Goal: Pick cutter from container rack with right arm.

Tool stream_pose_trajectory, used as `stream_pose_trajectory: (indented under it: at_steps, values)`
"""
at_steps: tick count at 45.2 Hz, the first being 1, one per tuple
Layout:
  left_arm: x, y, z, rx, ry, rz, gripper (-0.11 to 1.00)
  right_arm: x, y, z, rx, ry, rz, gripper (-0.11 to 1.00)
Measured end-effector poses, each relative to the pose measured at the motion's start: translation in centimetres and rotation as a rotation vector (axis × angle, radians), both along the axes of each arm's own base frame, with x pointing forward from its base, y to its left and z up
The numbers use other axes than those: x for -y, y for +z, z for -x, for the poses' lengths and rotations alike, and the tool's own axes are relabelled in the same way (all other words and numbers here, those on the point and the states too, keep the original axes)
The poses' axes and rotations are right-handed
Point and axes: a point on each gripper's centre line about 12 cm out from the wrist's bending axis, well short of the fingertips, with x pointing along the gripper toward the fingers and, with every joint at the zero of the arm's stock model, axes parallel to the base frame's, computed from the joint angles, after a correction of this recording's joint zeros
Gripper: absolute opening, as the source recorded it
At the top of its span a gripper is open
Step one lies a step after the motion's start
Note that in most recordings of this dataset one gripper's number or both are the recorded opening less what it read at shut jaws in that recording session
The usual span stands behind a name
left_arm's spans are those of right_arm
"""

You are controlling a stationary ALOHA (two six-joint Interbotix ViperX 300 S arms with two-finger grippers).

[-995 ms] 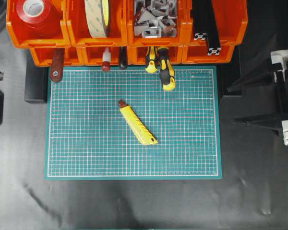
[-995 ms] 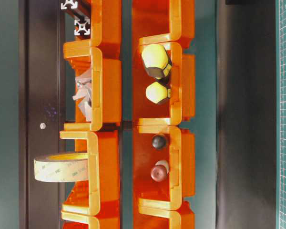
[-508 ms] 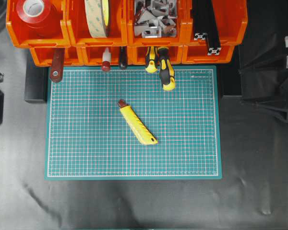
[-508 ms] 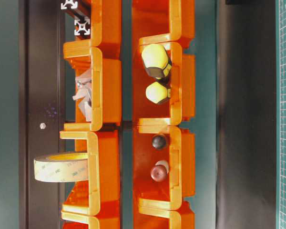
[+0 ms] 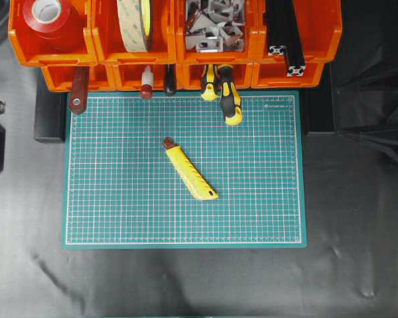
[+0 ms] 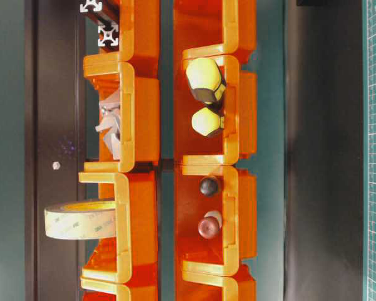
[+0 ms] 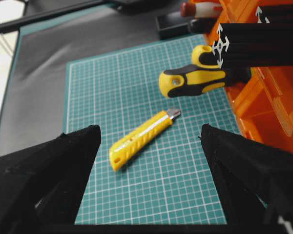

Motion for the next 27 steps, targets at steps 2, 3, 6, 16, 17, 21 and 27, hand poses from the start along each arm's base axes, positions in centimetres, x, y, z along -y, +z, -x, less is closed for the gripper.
stream_pose_trajectory:
  at_steps: [2, 3, 6, 16, 17, 21, 27]
  values:
    - [0.0, 0.0, 0.0, 0.0, 0.0, -0.003, 0.0, 0.01, 0.03, 0.02, 0.001, 0.0, 0.0, 0.8]
    - [0.0, 0.0, 0.0, 0.0, 0.0, -0.003, 0.0, 0.03, 0.0, 0.0, 0.0, -0.002, 0.0, 0.8]
    - [0.0, 0.0, 0.0, 0.0, 0.0, -0.003, 0.0, 0.03, 0.02, 0.02, 0.001, -0.002, -0.002, 0.8]
    - [0.0, 0.0, 0.0, 0.0, 0.0, -0.003, 0.0, 0.04, -0.03, 0.03, 0.0, -0.002, 0.0, 0.8]
    - [-0.01, -0.02, 0.0, -0.001, 0.0, -0.003, 0.0, 0.0, -0.04, 0.03, 0.0, 0.0, -0.001, 0.8]
    - [0.0, -0.07, 0.0, -0.006, 0.0, 0.0, 0.0, 0.01, -0.03, 0.03, 0.0, 0.0, 0.0, 0.8]
    - [0.0, -0.09, 0.0, -0.008, 0.0, -0.002, 0.0, 0.04, -0.16, 0.04, -0.003, -0.002, -0.001, 0.8]
